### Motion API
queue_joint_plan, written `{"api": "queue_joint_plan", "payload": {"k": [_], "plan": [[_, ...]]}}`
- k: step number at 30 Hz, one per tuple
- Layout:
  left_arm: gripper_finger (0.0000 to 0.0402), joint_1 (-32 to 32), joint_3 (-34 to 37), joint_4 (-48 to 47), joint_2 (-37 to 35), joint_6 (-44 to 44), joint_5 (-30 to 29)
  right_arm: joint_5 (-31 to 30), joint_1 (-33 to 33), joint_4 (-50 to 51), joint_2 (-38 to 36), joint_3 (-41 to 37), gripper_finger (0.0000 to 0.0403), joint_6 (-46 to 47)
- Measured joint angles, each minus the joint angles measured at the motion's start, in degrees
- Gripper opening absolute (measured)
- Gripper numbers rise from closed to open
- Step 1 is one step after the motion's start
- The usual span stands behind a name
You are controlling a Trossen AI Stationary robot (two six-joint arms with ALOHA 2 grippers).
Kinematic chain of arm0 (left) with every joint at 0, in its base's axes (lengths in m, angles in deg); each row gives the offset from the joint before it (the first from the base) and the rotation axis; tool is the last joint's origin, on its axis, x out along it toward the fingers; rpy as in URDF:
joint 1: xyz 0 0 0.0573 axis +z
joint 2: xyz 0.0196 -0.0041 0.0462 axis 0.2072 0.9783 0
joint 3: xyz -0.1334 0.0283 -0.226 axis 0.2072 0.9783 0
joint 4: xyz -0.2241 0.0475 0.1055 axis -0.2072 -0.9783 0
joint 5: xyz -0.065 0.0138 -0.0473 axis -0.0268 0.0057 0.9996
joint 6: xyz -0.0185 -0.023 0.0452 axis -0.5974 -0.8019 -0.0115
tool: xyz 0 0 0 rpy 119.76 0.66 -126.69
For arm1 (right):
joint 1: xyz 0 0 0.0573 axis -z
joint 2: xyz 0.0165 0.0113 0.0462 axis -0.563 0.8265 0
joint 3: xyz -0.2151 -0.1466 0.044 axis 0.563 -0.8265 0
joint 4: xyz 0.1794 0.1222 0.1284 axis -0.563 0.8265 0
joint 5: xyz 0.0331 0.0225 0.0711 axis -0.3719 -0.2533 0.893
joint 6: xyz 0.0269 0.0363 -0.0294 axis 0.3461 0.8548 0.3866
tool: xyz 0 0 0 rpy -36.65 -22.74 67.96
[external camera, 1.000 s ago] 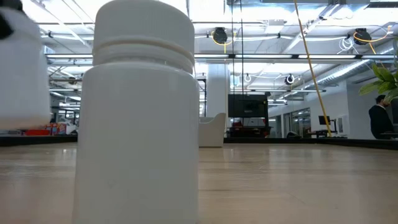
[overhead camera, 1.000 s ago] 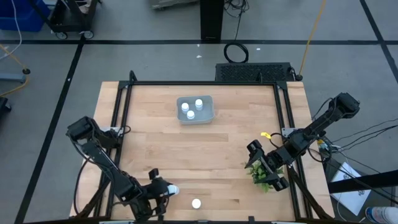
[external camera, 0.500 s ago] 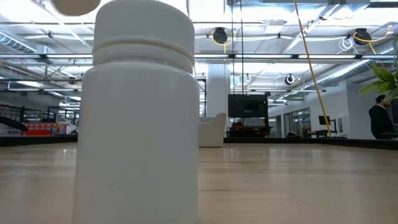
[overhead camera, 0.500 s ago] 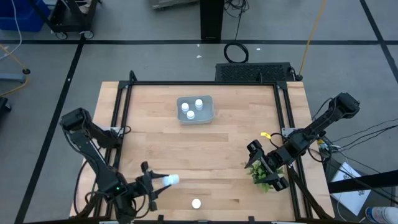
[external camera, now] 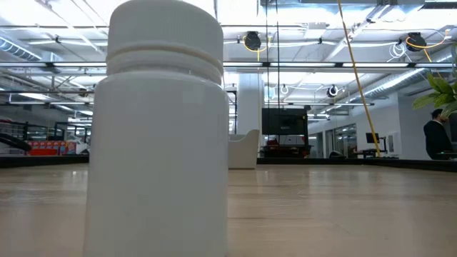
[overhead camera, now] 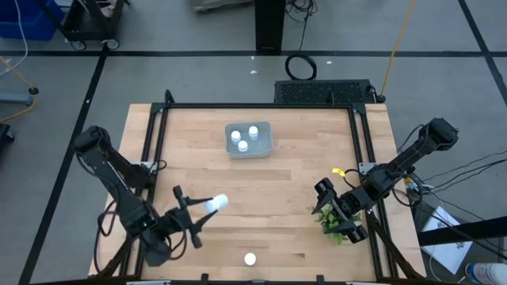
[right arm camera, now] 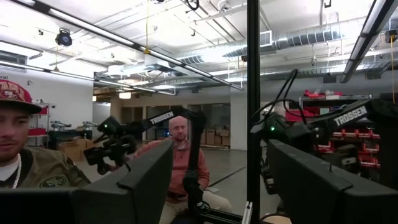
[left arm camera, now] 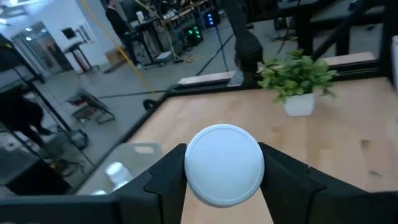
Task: Pick and place pill bottles into a basket
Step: Put the white bottle into the gray bin
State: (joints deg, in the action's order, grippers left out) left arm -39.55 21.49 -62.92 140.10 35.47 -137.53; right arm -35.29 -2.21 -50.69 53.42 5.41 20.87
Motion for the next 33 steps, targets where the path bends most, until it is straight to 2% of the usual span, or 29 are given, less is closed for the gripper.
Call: {"api": "queue_joint_plan", "payload": {"k": [7, 10, 15, 19, 24, 29, 33], "plan": [[0.0165, 4.3, 0.0, 0.0, -2.8, 4.9, -0.8, 0.0, 0.0, 0.0, 0.0, 0.0, 0.0254, 0.0], [0.0166, 7.5, 0.0, 0.0, -4.4, 7.6, 1.2, 0.0, 0.0, 0.0, 0.0, 0.0, 0.0254, 0.0], [0.0185, 14.1, 0.0, 0.4, -7.1, 10.8, 9.5, -0.1, 0.0, 0.0, 0.0, 0.0, 0.0254, -0.3], [0.0166, 20.0, 0.0, 1.0, -8.9, 13.7, 15.1, -0.1, 0.0, 0.0, 0.0, 0.0, 0.0254, -0.6], [0.0165, 27.1, 0.0, 4.2, -10.7, 18.8, 23.3, -0.2, 0.0, 0.0, 0.0, 0.0, 0.0254, -0.9], [0.0184, 32.6, 0.0, 8.2, -11.7, 22.7, 30.7, -0.2, 0.0, 0.0, 0.0, 0.0, 0.0254, -0.9], [0.0169, 36.7, 0.0, 11.4, -11.8, 25.0, 35.1, -0.2, 0.0, 0.0, 0.0, 0.0, 0.0254, -0.9]]}}
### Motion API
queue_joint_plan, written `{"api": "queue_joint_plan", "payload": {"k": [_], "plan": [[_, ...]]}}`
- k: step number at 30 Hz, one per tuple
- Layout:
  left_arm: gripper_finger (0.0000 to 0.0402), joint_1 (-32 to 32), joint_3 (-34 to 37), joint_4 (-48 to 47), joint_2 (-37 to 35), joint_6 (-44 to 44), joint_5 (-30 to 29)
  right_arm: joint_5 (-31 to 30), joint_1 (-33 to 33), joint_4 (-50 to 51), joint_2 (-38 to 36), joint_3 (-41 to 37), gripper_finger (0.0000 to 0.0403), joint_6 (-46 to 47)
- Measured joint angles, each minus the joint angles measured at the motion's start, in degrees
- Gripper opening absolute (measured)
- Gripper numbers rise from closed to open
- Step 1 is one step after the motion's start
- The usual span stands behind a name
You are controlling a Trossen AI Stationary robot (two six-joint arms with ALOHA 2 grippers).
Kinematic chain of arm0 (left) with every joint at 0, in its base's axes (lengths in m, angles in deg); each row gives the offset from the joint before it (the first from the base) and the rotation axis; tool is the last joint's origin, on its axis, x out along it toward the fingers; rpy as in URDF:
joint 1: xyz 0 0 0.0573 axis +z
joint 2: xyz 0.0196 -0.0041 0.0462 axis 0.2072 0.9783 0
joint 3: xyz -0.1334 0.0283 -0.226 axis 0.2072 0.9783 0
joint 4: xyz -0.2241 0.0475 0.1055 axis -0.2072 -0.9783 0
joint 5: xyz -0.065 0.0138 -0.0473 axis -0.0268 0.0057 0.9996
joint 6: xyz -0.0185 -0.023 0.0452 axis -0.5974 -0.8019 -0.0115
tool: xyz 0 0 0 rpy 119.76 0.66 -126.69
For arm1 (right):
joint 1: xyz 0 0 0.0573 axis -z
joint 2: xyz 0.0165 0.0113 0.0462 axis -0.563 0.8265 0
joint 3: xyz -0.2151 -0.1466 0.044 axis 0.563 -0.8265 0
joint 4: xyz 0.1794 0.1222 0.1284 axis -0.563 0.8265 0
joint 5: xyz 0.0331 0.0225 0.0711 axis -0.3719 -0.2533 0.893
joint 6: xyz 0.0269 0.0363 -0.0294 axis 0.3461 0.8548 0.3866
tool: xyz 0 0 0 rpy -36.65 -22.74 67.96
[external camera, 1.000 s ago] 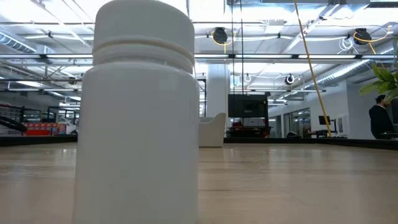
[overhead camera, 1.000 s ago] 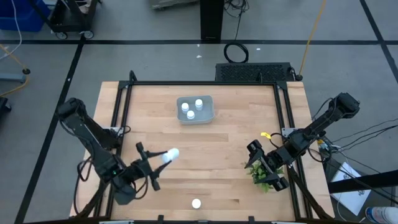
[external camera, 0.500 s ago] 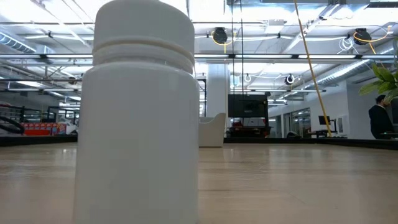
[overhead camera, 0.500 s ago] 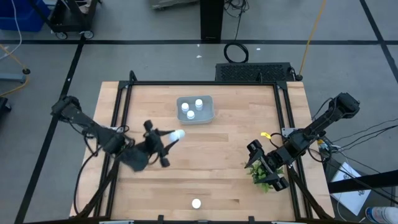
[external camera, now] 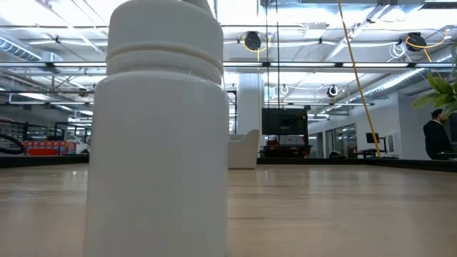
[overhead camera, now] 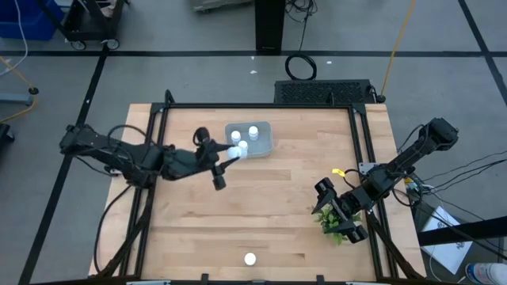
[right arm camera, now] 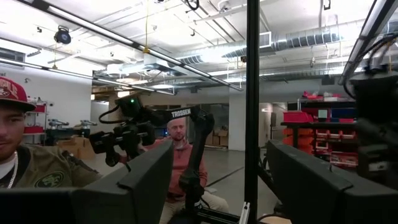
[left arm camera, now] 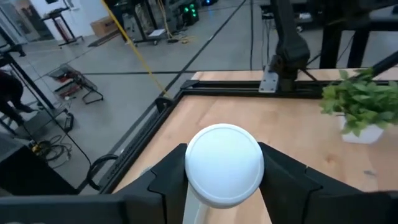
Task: Pick and place pill bottles into a basket
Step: Put the white bottle into the gray bin
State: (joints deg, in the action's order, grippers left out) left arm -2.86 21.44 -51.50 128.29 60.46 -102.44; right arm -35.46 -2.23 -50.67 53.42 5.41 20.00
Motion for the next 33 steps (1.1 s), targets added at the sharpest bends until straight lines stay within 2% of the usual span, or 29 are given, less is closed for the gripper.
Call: {"api": "queue_joint_plan", "payload": {"k": [7, 13, 16, 20, 25, 33], "plan": [[0.0165, 9.2, 0.0, 2.1, 0.0, 0.7, 9.3, 0.0, 0.0, 0.0, 0.0, 0.0, 0.0254, 0.0], [0.0187, 17.1, 0.0, 2.7, 0.1, 0.1, 18.4, 0.0, 0.0, 0.0, 0.0, 0.0, 0.0254, -0.2], [0.0173, 20.9, 0.0, 2.7, 0.1, -0.8, 22.7, 0.0, 0.0, 0.0, 0.0, 0.0, 0.0254, -0.1], [0.0164, 24.6, 0.0, 4.2, 0.5, -1.0, 25.5, 0.0, 0.0, 0.5, 0.0, 0.0, 0.0254, -0.1], [0.0165, 29.0, 0.0, 6.6, 2.6, -1.1, 32.2, -0.1, 0.0, 0.8, 0.0, 0.0, 0.0254, 0.0], [0.0166, 32.4, 0.0, 9.2, 10.6, -2.4, 36.2, -1.5, 0.0, 1.0, 0.0, 0.0, 0.0254, 0.0]]}}
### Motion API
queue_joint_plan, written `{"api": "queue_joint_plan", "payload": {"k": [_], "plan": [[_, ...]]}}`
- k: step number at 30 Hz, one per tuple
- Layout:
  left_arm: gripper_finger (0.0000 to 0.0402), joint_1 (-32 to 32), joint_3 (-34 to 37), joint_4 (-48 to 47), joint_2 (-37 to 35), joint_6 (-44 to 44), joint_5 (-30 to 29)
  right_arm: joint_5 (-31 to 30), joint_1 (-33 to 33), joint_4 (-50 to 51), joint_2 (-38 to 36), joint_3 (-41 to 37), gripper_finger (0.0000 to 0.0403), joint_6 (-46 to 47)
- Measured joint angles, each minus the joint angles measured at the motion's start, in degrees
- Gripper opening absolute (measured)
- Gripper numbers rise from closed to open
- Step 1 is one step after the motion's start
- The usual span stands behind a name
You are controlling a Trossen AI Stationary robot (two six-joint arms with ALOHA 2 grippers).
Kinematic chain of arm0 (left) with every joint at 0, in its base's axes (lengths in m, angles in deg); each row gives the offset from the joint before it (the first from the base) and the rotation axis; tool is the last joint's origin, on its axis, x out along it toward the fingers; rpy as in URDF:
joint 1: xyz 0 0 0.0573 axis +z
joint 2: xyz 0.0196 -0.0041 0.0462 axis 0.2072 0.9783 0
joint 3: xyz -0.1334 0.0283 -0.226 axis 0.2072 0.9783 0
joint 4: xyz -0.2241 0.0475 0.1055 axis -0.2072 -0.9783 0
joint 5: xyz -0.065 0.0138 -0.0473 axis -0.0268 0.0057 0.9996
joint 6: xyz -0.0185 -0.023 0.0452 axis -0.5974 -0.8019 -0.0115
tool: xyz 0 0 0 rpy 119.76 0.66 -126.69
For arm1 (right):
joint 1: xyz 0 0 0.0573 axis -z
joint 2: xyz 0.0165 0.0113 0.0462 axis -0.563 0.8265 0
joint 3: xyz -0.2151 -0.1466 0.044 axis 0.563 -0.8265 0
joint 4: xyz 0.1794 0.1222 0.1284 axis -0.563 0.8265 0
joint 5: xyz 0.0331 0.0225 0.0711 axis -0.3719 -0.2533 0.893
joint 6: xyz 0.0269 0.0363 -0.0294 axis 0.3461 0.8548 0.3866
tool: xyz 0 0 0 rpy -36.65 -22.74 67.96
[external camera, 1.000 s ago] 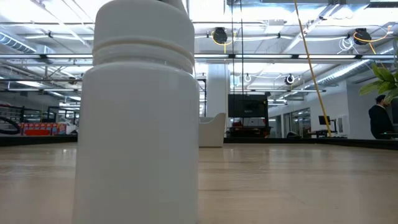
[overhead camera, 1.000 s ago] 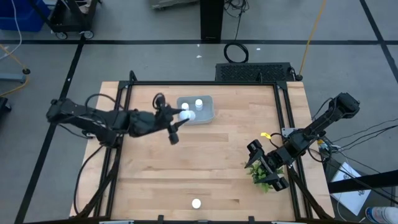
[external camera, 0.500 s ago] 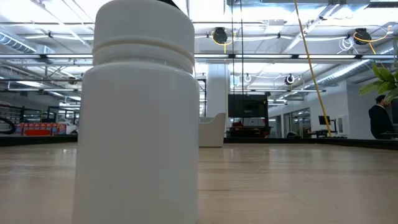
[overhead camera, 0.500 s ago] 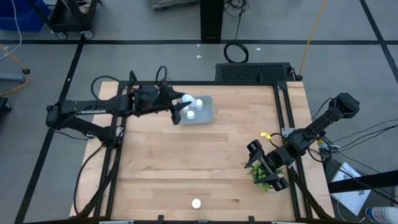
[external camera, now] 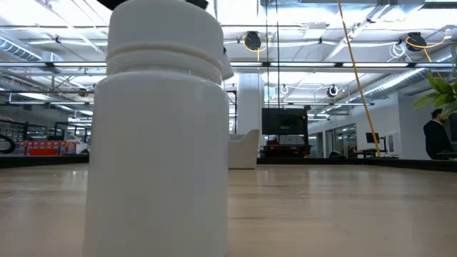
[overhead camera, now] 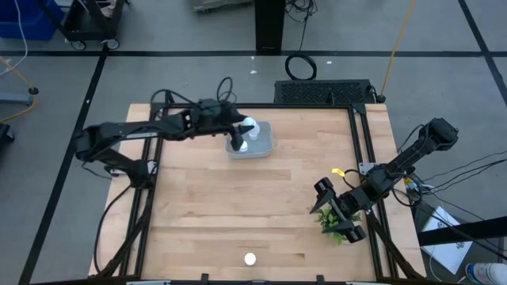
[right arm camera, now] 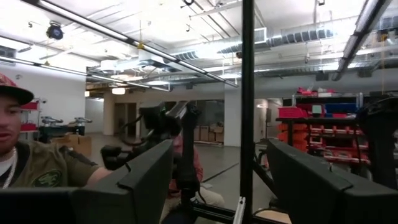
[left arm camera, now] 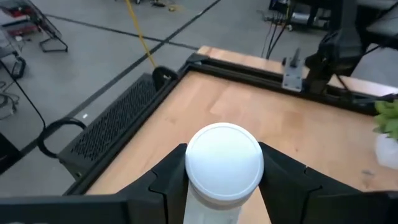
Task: Pick and place pill bottles into a basket
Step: Put the white bottle into the gray bin
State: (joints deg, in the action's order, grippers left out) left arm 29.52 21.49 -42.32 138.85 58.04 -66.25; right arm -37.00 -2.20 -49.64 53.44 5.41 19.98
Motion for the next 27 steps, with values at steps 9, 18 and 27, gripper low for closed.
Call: {"api": "queue_joint_plan", "payload": {"k": [9, 18, 27], "plan": [[0.0169, 0.2, -1.3, 0.6, 7.2, 0.8, 2.1, -0.1, 0.2, 0.8, 0.0, 0.0, 0.0254, 0.0], [0.017, 1.6, -1.3, 3.3, 14.0, 2.1, 0.9, -0.1, 0.3, 1.3, 0.0, 0.0, 0.0254, 0.0], [0.0166, 3.6, -1.3, 7.2, 19.5, 2.5, 2.8, -0.1, 0.4, 1.7, 0.0, 0.0, 0.0254, 0.0]]}}
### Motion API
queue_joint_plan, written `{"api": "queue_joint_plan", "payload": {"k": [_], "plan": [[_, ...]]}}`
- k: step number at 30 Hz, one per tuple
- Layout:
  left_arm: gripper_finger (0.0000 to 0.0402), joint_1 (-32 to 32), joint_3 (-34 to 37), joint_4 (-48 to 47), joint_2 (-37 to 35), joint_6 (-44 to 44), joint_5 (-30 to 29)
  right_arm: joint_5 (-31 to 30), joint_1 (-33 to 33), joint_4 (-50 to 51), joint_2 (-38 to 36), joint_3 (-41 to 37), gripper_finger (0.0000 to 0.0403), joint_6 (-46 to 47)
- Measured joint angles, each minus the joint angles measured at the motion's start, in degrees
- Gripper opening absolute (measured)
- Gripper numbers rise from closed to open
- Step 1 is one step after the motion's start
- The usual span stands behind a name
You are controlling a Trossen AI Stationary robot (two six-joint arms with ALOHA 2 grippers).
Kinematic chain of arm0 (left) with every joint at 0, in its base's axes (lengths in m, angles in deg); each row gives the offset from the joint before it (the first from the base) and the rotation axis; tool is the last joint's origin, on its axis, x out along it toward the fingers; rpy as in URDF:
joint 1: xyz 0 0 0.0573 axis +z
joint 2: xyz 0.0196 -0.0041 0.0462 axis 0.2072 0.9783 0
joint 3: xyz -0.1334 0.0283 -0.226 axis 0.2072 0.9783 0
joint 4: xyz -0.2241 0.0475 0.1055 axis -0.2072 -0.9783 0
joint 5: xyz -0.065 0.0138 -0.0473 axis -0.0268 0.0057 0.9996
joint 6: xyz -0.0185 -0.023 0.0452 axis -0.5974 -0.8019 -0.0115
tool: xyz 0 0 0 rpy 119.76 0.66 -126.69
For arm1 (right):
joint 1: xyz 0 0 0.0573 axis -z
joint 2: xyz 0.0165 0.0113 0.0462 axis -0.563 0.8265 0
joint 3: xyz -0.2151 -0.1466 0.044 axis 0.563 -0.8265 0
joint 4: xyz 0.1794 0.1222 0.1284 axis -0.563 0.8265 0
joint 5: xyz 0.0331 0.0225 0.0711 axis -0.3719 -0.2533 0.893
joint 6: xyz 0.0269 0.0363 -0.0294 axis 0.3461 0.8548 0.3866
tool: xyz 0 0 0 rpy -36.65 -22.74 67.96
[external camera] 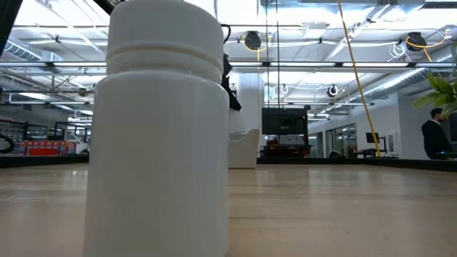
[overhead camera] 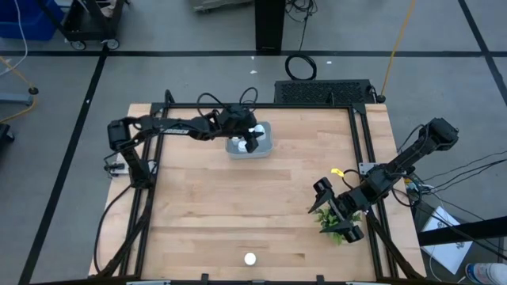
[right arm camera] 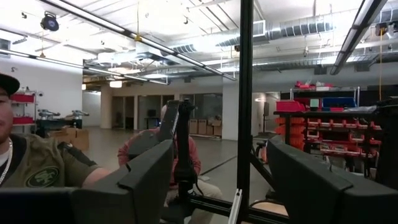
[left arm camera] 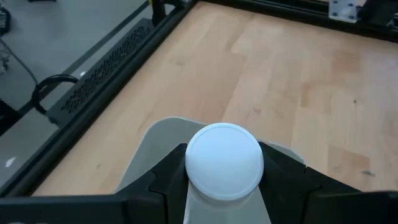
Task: Pick and place pill bottles into a basket
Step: Put the white bottle into the gray bin
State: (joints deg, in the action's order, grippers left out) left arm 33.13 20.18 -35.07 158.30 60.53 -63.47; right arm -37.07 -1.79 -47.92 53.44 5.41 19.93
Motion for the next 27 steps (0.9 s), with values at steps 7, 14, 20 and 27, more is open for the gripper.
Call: {"api": "queue_joint_plan", "payload": {"k": [7, 14, 20, 27], "plan": [[0.0172, 0.1, -2.9, -2.5, 3.4, 0.6, 1.2, 0.0, 0.0, 0.0, 0.0, 0.0, 0.0254, -0.1], [0.0166, -0.2, -7.7, -7.0, 8.2, 0.6, 1.2, 0.0, 0.0, 0.3, 0.0, 0.0, 0.0254, 0.0], [0.0175, -0.2, -8.8, -8.3, 10.3, 0.7, -0.4, 0.0, 0.0, 0.5, 0.0, 0.0, 0.0254, 0.1], [0.0169, -0.1, -8.7, -8.5, 11.0, 0.9, -2.0, 0.0, 0.0, 0.7, 0.0, 0.0, 0.0254, 0.1]]}}
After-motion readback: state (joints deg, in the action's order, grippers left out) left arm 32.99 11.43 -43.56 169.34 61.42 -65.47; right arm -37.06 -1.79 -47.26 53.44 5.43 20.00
